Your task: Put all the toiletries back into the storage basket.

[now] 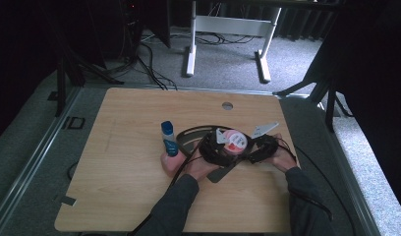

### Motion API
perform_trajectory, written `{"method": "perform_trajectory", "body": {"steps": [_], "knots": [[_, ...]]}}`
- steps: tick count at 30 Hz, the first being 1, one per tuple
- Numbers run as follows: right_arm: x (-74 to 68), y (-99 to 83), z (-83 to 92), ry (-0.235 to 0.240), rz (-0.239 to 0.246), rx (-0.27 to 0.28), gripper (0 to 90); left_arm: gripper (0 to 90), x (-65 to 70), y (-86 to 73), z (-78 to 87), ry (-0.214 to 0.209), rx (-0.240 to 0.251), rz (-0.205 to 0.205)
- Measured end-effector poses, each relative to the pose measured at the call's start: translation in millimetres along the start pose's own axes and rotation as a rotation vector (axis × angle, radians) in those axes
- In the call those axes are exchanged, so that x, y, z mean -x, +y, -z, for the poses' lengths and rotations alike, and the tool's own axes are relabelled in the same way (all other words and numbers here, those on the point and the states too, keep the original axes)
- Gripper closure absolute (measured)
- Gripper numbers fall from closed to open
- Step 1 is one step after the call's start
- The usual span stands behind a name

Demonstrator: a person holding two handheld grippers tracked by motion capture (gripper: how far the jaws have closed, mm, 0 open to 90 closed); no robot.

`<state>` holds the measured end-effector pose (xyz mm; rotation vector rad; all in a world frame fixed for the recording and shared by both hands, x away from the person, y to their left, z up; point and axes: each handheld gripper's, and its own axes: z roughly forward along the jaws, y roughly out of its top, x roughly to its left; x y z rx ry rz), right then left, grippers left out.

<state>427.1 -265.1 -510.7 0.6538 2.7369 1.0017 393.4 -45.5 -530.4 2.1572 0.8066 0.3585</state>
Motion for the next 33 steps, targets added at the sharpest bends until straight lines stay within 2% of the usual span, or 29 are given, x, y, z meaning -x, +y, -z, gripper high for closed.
{"method": "perform_trajectory", "body": {"steps": [6, 14, 19, 24, 26, 29, 33], "knots": [[-0.2, 2.3, 0.2, -0.001, 0.010, -0.022, 26.5, 18.3, 2.0, -1.1, 1.1, 0.014, -0.002, 0.006], [-1.3, -0.6, 4.7, -0.001, 0.006, -0.021, 32.9, 23.5, 3.0, -6.8, 7.9, 0.013, 0.021, 0.033], [-2.4, -1.4, 13.8, -0.011, -0.005, 0.004, 33.3, 24.6, 3.5, -10.8, 15.9, 0.007, 0.041, 0.059], [-2.4, -4.9, 22.1, -0.019, -0.023, 0.033, 37.7, 26.6, 8.7, -15.5, 21.3, 0.006, 0.056, 0.061], [-0.7, -10.1, 26.8, -0.015, -0.038, 0.052, 48.0, 28.9, 9.5, -18.2, 25.4, 0.014, 0.061, 0.060], [-0.1, -13.9, 30.7, -0.025, -0.053, 0.074, 60.1, 37.5, 8.9, -20.7, 28.4, 0.022, 0.066, 0.051], [1.7, -16.4, 32.7, -0.057, -0.078, 0.090, 71.9, 47.5, 9.3, -21.8, 31.1, 0.026, 0.080, 0.045]]}}
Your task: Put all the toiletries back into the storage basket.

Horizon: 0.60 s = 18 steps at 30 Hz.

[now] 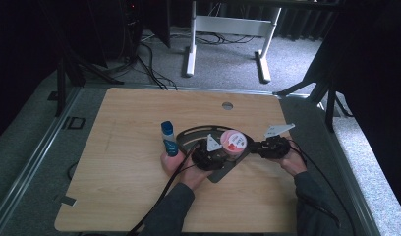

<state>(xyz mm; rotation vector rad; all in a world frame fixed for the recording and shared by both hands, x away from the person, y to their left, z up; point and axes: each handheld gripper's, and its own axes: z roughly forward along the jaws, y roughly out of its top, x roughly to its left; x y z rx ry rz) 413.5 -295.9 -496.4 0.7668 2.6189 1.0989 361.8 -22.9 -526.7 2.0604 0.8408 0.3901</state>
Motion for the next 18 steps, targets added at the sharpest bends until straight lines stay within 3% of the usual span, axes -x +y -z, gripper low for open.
{"method": "perform_trajectory", "body": {"steps": [2, 4, 7, 12, 16, 18], "knots": [[0.7, -0.4, 0.0, -0.009, -0.006, 0.000, 74.4, 52.5, 0.5, 0.1, 0.4, 0.002, 0.003, -0.002], [2.6, -1.0, -1.0, -0.046, -0.025, 0.007, 82.8, 57.6, 1.4, 0.4, 0.5, 0.013, -0.003, -0.010], [5.8, -2.0, -3.4, -0.082, -0.043, 0.003, 90.0, 67.0, -2.0, -0.7, -2.0, 0.034, -0.041, 0.008], [10.0, -2.6, -6.6, -0.127, -0.073, 0.001, 90.0, 78.9, -3.4, -1.2, -2.1, 0.050, -0.041, 0.020], [14.1, -2.5, -8.3, -0.154, -0.097, 0.000, 90.0, 88.4, -4.0, 0.1, -4.9, 0.089, -0.050, 0.037], [16.1, -2.7, -9.2, -0.170, -0.109, 0.001, 90.0, 89.8, -4.2, 0.8, -6.1, 0.093, -0.054, 0.040]]}}
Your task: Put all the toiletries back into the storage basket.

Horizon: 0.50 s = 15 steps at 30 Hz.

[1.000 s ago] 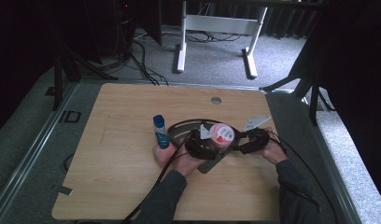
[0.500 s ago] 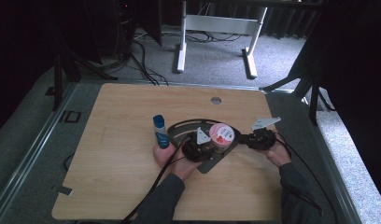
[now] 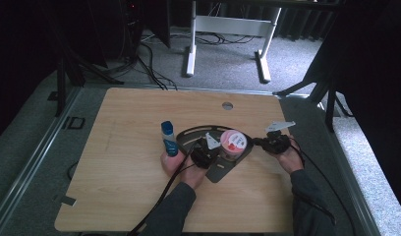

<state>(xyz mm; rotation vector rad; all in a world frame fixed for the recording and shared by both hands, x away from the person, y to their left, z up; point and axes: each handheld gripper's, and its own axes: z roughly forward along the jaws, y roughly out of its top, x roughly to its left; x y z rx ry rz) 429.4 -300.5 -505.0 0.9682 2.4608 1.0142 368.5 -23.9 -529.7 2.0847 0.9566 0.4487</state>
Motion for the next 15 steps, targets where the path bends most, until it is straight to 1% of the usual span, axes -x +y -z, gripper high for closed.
{"method": "perform_trajectory", "body": {"steps": [4, 8, 9, 10, 13, 15], "knots": [[4.5, -0.3, -3.2, -0.030, -0.030, 0.003, 90.0, 90.0, 1.2, 1.9, -1.8, 0.010, -0.001, 0.001], [7.6, -0.5, -8.2, -0.064, -0.050, -0.010, 90.0, 90.0, 1.7, 5.2, -6.2, 0.020, -0.003, 0.018], [8.1, -0.5, -9.2, -0.076, -0.052, -0.015, 90.0, 90.0, 1.7, 5.6, -7.0, 0.030, -0.005, 0.020], [8.5, -0.4, -10.3, -0.086, -0.054, -0.023, 90.0, 90.0, 1.0, 5.8, -7.6, 0.030, -0.003, 0.030], [9.6, 0.1, -14.0, -0.093, -0.062, -0.033, 90.0, 90.0, -0.9, 5.6, -8.4, 0.025, -0.004, 0.037], [10.1, 0.3, -16.7, -0.098, -0.059, -0.040, 90.0, 90.0, -1.0, 5.8, -9.6, 0.032, -0.005, 0.044]]}}
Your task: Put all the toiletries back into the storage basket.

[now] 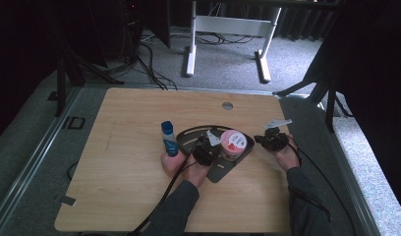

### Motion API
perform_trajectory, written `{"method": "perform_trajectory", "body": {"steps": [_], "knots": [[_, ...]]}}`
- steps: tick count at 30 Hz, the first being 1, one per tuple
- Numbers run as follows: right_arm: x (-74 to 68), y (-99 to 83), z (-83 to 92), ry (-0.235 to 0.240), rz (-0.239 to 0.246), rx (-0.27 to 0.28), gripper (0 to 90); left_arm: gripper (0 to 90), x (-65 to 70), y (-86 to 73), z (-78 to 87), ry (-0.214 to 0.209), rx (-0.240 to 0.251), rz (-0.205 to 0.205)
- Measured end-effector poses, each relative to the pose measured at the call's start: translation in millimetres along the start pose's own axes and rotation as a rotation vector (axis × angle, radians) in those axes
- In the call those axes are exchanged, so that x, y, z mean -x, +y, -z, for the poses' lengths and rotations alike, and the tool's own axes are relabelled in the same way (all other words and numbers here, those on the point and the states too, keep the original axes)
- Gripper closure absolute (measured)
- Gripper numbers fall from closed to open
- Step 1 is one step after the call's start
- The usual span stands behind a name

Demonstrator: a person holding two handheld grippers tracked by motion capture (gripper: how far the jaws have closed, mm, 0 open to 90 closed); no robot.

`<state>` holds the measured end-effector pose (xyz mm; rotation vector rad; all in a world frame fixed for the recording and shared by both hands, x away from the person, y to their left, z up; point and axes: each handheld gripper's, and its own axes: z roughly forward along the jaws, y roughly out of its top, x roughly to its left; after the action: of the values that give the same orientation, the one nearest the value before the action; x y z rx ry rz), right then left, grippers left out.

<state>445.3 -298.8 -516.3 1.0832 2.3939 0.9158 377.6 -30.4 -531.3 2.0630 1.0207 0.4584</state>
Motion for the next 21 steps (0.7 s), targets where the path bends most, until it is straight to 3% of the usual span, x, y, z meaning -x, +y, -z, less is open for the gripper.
{"method": "perform_trajectory", "body": {"steps": [9, 21], "knots": [[-1.4, 0.1, -4.3, 0.012, 0.007, -0.013, 90.0, 90.0, -0.2, 1.4, -2.3, 0.000, -0.008, 0.016], [-0.3, 1.0, -1.9, 0.031, 0.022, -0.016, 90.0, 90.0, 6.6, 8.8, -10.1, 0.000, -0.013, 0.007]]}}
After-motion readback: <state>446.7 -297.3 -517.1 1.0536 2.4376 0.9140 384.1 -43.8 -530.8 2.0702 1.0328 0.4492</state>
